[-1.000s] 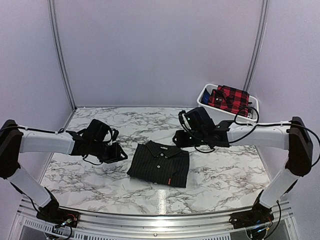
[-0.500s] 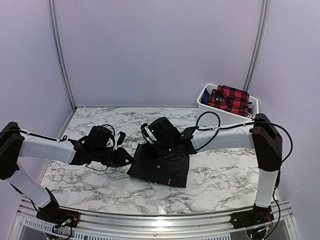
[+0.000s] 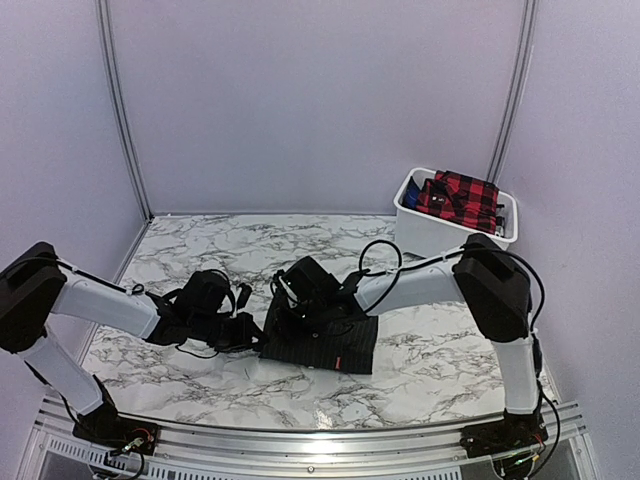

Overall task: Fold and stack the long sleeve shirts
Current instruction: Smooth out the square-folded shirt at the center of the board.

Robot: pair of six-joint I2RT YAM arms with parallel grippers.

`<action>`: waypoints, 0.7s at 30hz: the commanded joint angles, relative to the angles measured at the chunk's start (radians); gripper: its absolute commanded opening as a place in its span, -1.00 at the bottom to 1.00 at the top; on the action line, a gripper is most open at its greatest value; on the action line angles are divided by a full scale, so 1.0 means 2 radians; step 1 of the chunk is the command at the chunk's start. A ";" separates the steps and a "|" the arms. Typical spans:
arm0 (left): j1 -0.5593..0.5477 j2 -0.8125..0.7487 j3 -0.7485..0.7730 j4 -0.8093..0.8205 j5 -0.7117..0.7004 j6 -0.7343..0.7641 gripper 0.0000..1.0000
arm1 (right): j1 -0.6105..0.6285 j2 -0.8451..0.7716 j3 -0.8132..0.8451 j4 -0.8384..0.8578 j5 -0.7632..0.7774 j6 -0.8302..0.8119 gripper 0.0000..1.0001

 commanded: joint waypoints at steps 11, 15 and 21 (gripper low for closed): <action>-0.016 0.020 -0.017 -0.003 -0.030 -0.072 -1.00 | 0.006 -0.186 -0.123 0.000 0.024 0.017 0.13; -0.019 0.016 -0.008 -0.016 -0.034 -0.074 -1.00 | 0.022 -0.227 -0.206 0.016 0.019 0.047 -0.08; -0.023 0.017 0.008 -0.043 -0.043 -0.071 -1.00 | 0.035 -0.219 -0.282 0.022 0.028 0.084 -0.24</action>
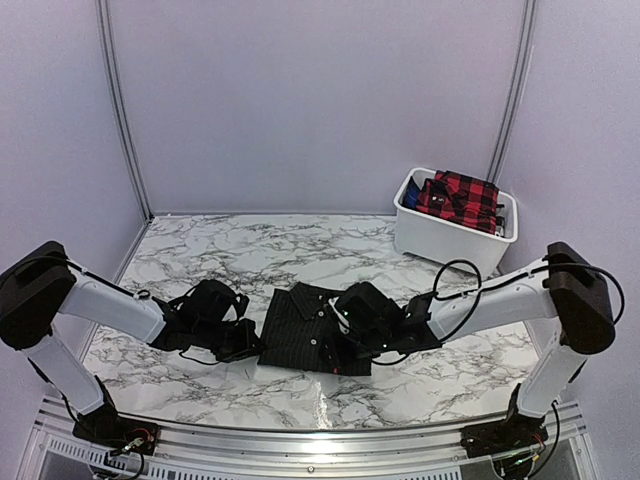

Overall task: Fold and stack the long sleeve shirts
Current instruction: Smooth out the square-folded shirt at the center of the board.

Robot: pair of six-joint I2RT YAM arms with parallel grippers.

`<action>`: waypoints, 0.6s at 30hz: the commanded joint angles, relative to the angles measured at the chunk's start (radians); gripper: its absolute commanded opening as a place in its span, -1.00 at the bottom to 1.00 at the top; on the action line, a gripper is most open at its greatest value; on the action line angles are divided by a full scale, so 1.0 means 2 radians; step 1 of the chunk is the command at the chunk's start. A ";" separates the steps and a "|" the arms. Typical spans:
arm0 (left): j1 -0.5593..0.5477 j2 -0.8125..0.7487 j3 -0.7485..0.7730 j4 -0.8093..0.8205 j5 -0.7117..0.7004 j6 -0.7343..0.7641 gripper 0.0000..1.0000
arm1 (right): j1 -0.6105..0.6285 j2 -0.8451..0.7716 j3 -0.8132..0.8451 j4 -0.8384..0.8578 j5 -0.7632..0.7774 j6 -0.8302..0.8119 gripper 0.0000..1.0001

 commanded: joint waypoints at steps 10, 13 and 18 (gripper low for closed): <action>-0.005 -0.026 0.044 -0.120 -0.031 0.026 -1.00 | 0.017 -0.027 -0.076 -0.023 0.027 0.052 0.06; -0.005 -0.036 0.047 -0.128 -0.030 0.030 -1.00 | 0.018 -0.051 -0.058 -0.046 0.036 0.047 0.08; -0.005 -0.056 0.054 -0.148 -0.031 0.036 -0.81 | 0.018 -0.089 -0.056 -0.079 0.064 0.049 0.03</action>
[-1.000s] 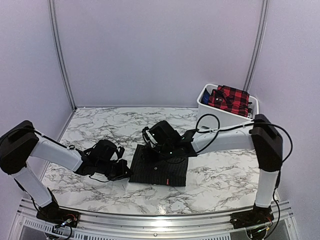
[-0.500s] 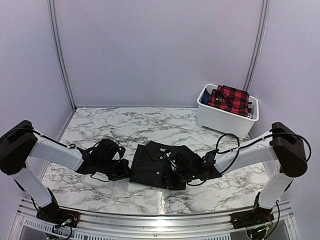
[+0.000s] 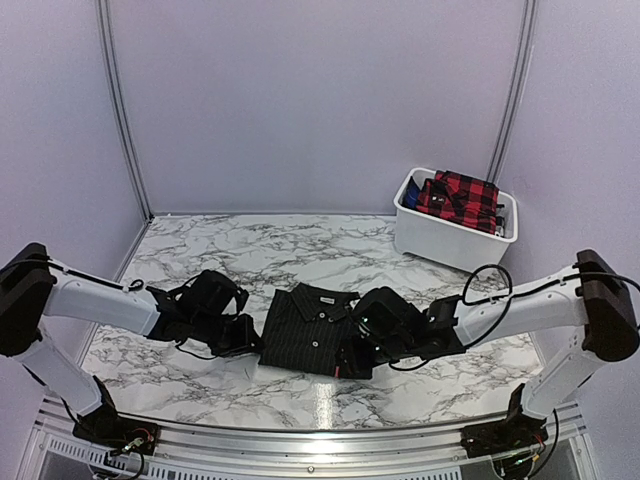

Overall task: Fold and stack the long sleeve shirts
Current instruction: Smooth out the square-folded shirt at the center of the board.

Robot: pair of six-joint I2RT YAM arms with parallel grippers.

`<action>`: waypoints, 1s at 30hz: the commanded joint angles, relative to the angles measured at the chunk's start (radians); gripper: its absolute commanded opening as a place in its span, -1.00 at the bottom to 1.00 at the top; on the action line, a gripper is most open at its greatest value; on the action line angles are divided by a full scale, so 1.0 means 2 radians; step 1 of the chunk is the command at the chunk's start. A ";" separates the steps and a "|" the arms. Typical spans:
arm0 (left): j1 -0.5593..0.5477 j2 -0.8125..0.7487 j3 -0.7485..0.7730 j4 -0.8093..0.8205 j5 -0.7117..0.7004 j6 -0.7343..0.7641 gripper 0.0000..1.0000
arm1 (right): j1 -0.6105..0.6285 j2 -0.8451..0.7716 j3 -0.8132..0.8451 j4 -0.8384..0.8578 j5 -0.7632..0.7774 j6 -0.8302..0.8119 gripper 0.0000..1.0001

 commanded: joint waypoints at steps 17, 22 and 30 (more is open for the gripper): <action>0.028 0.040 0.111 -0.108 -0.010 0.084 0.20 | 0.005 -0.048 -0.083 0.002 -0.010 0.039 -0.18; 0.036 0.083 0.137 -0.119 -0.006 0.110 0.32 | 0.005 -0.077 -0.073 -0.017 0.007 0.034 0.02; 0.038 0.110 0.150 -0.119 0.000 0.112 0.20 | 0.005 -0.142 -0.068 -0.032 0.057 0.033 0.25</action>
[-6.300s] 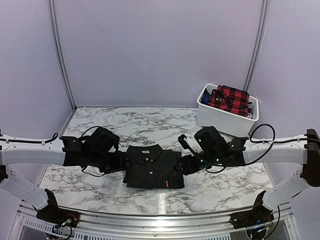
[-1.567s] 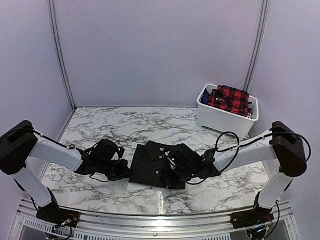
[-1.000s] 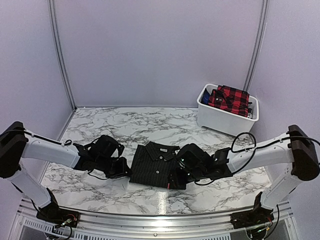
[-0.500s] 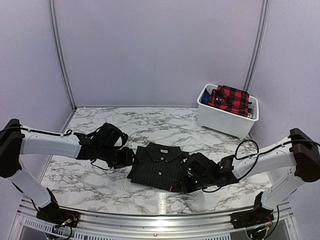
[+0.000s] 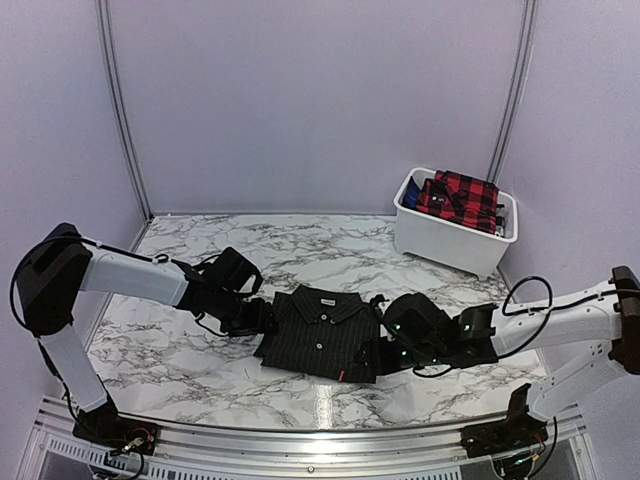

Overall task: Fold and stack the long sleeve shirts
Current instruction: Smooth out the square-folded shirt at the center of the board, then move the square-folded shirt to the corner of the board.

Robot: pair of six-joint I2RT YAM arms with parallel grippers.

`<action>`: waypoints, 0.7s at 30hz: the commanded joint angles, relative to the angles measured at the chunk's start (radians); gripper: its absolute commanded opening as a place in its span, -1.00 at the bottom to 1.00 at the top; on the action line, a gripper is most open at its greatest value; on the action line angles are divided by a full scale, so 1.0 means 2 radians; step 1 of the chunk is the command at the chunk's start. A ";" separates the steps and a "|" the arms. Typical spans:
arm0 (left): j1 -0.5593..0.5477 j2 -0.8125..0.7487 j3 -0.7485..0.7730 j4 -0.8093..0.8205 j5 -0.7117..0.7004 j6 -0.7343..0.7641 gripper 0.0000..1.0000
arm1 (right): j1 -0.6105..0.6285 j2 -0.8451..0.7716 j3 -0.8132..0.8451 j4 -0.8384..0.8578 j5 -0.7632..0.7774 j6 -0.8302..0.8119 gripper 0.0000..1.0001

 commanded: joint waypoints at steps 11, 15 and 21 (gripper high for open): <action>-0.010 0.049 0.032 -0.018 -0.015 -0.011 -0.07 | -0.002 -0.125 0.006 -0.033 0.137 0.007 0.33; -0.019 0.067 0.046 -0.018 -0.021 -0.018 -0.23 | -0.010 -0.144 0.008 -0.035 0.151 0.004 0.34; -0.022 0.074 0.050 -0.018 -0.031 -0.030 -0.61 | -0.020 -0.153 0.018 -0.032 0.160 -0.009 0.34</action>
